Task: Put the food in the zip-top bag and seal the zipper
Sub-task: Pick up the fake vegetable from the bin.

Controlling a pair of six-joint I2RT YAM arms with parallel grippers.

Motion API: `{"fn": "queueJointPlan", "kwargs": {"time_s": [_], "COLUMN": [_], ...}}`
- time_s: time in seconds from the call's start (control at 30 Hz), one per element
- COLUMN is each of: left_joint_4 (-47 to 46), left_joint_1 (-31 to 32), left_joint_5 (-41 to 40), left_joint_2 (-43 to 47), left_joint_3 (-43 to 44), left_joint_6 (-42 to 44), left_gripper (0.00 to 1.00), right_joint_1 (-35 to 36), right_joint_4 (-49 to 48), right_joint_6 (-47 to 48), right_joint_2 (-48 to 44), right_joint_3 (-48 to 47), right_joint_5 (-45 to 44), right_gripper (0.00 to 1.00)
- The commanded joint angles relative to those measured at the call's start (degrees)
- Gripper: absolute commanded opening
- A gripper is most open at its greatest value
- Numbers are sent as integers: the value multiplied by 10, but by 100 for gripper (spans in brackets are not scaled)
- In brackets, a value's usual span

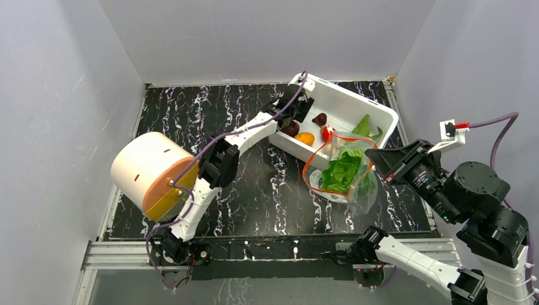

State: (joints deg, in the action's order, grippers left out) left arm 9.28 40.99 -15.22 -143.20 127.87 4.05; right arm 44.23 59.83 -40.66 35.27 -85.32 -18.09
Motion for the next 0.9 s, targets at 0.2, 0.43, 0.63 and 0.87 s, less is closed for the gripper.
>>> {"fn": "queueJointPlan", "kwargs": {"time_s": [0.2, 0.43, 0.63, 0.87], "left_joint_4": [-71, -96, -103, -115], "left_joint_1": [-6, -6, 6, 13], "left_joint_5": [-39, -46, -16, 24], "left_joint_2": [-52, -47, 20, 126], "left_joint_3": [9, -8, -46, -110], "left_joint_6": [16, 18, 9, -37], "left_gripper": [58, 31, 4, 0], "right_joint_1": [-1, -1, -1, 0], "right_joint_4": [-39, -42, -52, -65], "right_joint_6": [-11, -14, -18, -22], "right_joint_2": [1, 0, -5, -14], "right_joint_3": [-10, -2, 20, 53], "right_joint_5": [1, 4, 8, 8], "right_gripper": [0, 0, 0, 0]}}
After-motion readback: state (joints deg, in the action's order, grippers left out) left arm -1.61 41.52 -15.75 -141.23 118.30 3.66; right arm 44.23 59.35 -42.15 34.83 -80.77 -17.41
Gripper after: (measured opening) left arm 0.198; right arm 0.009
